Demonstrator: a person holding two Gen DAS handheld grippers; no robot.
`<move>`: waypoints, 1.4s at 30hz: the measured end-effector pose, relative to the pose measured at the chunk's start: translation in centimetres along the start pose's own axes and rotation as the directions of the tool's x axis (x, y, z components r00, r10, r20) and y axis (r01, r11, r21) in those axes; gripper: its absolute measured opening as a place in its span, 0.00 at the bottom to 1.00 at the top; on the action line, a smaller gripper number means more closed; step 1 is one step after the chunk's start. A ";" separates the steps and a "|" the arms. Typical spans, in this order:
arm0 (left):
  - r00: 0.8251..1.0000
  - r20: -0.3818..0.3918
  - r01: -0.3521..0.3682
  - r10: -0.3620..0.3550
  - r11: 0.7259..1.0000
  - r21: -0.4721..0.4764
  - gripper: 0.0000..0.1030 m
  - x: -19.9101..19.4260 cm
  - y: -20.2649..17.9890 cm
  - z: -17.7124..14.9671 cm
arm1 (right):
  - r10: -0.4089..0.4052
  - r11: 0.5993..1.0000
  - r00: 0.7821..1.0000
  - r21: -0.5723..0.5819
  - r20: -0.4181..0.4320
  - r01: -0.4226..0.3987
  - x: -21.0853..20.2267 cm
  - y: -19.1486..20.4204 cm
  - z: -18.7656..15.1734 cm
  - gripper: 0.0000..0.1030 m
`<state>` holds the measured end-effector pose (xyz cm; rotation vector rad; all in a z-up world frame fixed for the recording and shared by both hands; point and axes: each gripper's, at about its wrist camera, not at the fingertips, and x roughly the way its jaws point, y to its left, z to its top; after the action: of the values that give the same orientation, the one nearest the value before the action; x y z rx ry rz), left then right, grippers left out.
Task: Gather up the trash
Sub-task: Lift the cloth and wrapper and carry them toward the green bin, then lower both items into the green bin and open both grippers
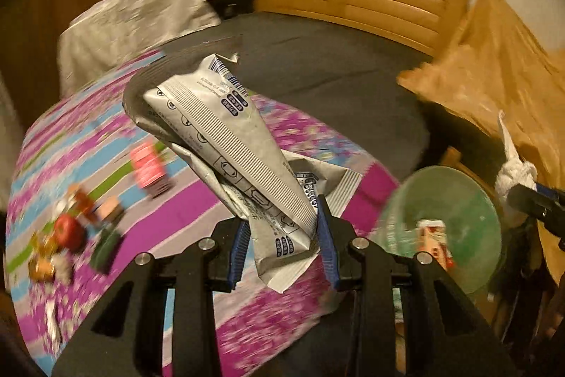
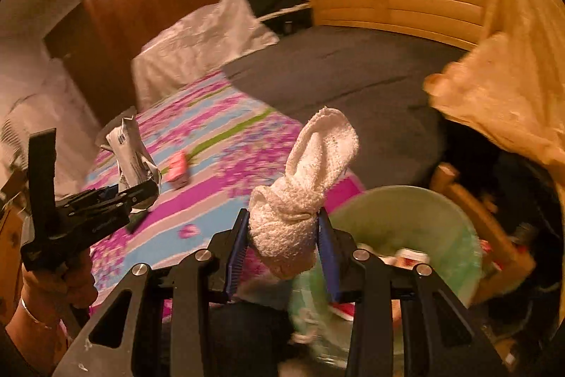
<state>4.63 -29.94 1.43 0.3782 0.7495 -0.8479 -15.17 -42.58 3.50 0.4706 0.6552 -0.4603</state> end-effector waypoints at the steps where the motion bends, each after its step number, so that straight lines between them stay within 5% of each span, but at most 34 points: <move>1: 1.000 -0.002 0.012 -0.012 1.000 0.019 0.33 0.4 -1.0 0.3 | -0.023 1.000 1.000 0.010 0.000 0.023 -0.4 -1.2 0.1 0.38; 17: 0.985 -0.089 0.170 -0.149 0.931 0.324 0.33 4.9 -14.0 1.7 | -0.179 0.979 0.981 0.084 -0.078 0.185 -1.1 -10.8 -0.4 0.38; 42: 0.973 -0.179 0.210 -0.146 0.880 0.425 0.33 7.2 -17.4 -1.0 | -0.183 0.976 0.975 0.092 -0.128 0.195 -0.1 -11.3 -2.1 0.38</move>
<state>-6.38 -43.91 -4.71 0.7923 0.7263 -1.1805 -22.28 -50.42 -0.92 0.5399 0.7978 -0.6530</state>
